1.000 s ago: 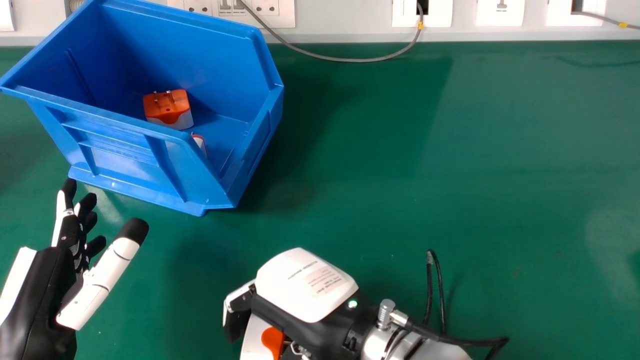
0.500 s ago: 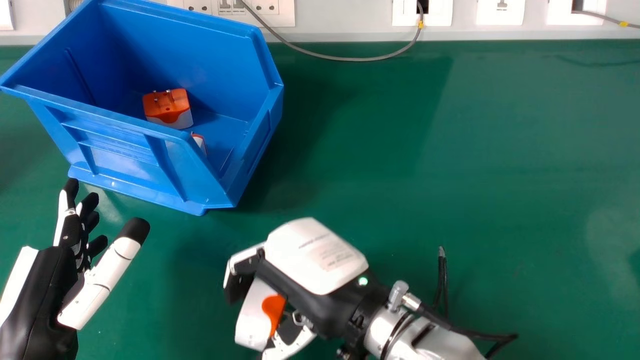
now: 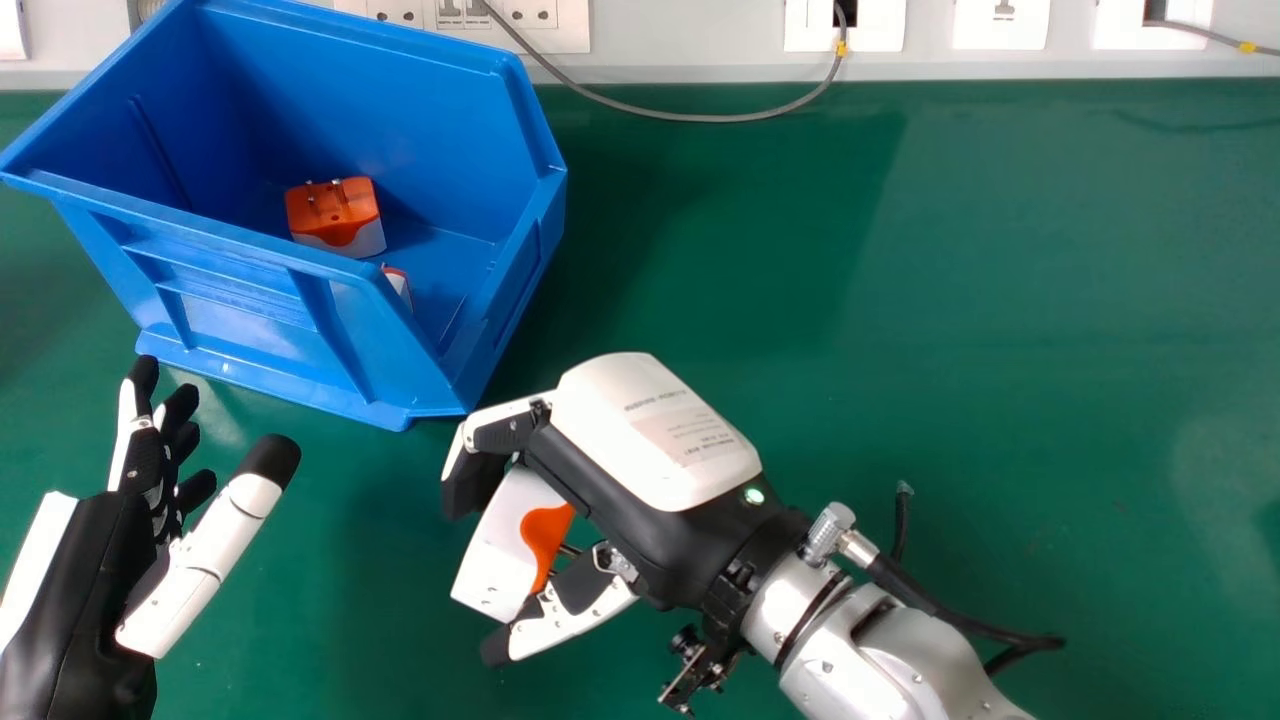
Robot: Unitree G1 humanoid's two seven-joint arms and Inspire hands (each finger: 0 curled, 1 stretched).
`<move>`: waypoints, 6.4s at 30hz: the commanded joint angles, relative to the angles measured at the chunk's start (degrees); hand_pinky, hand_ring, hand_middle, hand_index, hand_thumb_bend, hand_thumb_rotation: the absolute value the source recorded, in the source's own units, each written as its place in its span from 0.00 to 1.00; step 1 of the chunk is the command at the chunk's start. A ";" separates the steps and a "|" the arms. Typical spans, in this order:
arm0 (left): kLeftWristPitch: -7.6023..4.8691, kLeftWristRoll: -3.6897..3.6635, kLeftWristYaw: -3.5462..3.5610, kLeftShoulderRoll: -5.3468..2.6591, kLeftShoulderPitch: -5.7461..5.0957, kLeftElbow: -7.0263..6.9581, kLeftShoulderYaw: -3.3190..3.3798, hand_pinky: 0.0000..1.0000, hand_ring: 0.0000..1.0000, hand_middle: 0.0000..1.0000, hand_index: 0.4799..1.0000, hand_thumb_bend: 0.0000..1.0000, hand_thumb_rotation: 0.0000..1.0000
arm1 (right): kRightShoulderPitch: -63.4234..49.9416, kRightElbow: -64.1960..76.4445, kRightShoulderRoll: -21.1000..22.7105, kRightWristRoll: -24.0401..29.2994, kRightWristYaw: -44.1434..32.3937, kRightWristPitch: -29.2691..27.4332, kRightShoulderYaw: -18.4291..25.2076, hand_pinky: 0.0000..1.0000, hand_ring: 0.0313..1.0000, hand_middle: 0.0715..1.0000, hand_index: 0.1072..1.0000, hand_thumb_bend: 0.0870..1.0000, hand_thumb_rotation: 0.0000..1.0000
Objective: Pick all objects and put in blue box
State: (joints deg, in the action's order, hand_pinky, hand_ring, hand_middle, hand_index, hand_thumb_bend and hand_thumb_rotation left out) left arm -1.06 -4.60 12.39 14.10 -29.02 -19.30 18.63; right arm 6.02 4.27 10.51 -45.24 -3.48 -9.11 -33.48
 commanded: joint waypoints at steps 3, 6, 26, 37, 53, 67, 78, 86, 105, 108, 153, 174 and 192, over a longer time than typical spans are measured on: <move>-0.07 -0.30 0.00 0.30 -0.12 -1.39 0.42 0.96 1.00 1.00 1.00 0.83 0.72 | 0.80 3.97 -0.96 0.79 -0.19 0.88 1.58 0.33 0.40 0.47 0.45 0.45 0.00; -0.18 -0.33 0.09 0.35 -0.03 -1.14 0.44 0.96 1.00 1.00 1.00 0.83 0.72 | 1.35 5.24 -0.64 -0.12 -0.03 1.49 2.12 0.33 0.40 0.47 0.44 0.45 0.00; -0.94 0.00 0.02 0.30 0.06 -0.92 0.36 0.96 1.00 1.00 1.00 0.83 0.72 | 14.52 -1.50 -0.32 0.47 3.85 3.00 10.67 0.33 0.41 0.48 0.46 0.45 0.00; -0.88 -0.41 0.10 0.03 0.22 -0.56 0.19 0.95 1.00 1.00 1.00 0.83 0.72 | 27.76 -14.01 -1.44 -0.20 9.35 1.05 10.62 0.33 0.41 0.48 0.48 0.44 0.00; -0.07 0.87 -0.32 0.28 0.53 -0.53 -0.68 0.95 1.00 1.00 1.00 0.81 0.71 | 49.35 -37.74 -10.85 0.23 12.00 1.37 7.34 0.33 0.42 0.48 0.47 0.44 0.00; -0.18 1.00 -0.71 -0.05 0.02 -1.09 -1.11 0.94 1.00 1.00 1.00 0.80 0.70 | 67.46 -66.43 -18.59 -0.67 22.14 -3.08 1.67 0.32 0.42 0.49 0.46 0.45 0.00; -0.44 0.45 -0.62 -0.43 -0.52 -1.93 -1.44 0.94 1.00 1.00 1.00 0.79 0.70 | 73.66 -75.04 -21.53 -1.64 25.51 -1.78 -0.96 0.33 0.41 0.48 0.45 0.45 0.00; -0.30 0.01 -0.54 -0.54 -0.72 -2.28 -1.58 0.95 1.00 1.00 1.00 0.80 0.71 | 74.00 -76.47 -21.61 -1.83 25.64 -1.16 -1.91 0.35 0.42 0.46 0.43 0.45 0.00; 0.00 1.18 -1.34 -0.68 -1.50 -3.56 -2.15 0.95 1.00 1.00 1.00 0.80 0.71 | 72.86 -76.11 -21.37 0.14 17.21 2.33 -2.09 0.51 0.61 0.63 0.60 0.50 0.00; -0.06 1.21 -1.44 -0.67 -1.55 -3.54 -2.27 0.94 1.00 1.00 1.00 0.79 0.71 | 72.74 -75.97 -21.00 -1.37 17.78 3.26 -3.67 0.71 0.80 0.81 0.80 0.66 0.08; 2.63 1.62 -2.06 -0.20 0.79 -3.42 -2.96 0.94 1.00 1.00 1.00 0.81 0.71 | 60.63 -59.61 -12.51 -1.35 22.07 3.41 -2.68 0.97 1.00 1.00 1.00 0.81 0.17; 2.39 2.67 -1.18 0.86 1.74 -2.75 -1.81 0.99 1.00 1.00 1.00 0.83 0.74 | 6.65 5.17 4.68 -0.52 19.19 8.00 10.18 1.00 1.00 1.00 1.00 0.53 0.26; -1.28 1.67 -0.95 0.53 2.78 1.15 -1.04 1.00 1.00 1.00 1.00 0.84 0.75 | -18.02 4.35 2.71 19.03 19.42 -2.68 20.58 0.99 1.00 1.00 1.00 0.38 0.70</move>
State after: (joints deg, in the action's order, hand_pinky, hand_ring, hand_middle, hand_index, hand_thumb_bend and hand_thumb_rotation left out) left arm -0.72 -2.31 11.34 14.67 -26.26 -18.17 17.02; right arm -11.76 8.61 13.81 -28.72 16.68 -10.16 -14.28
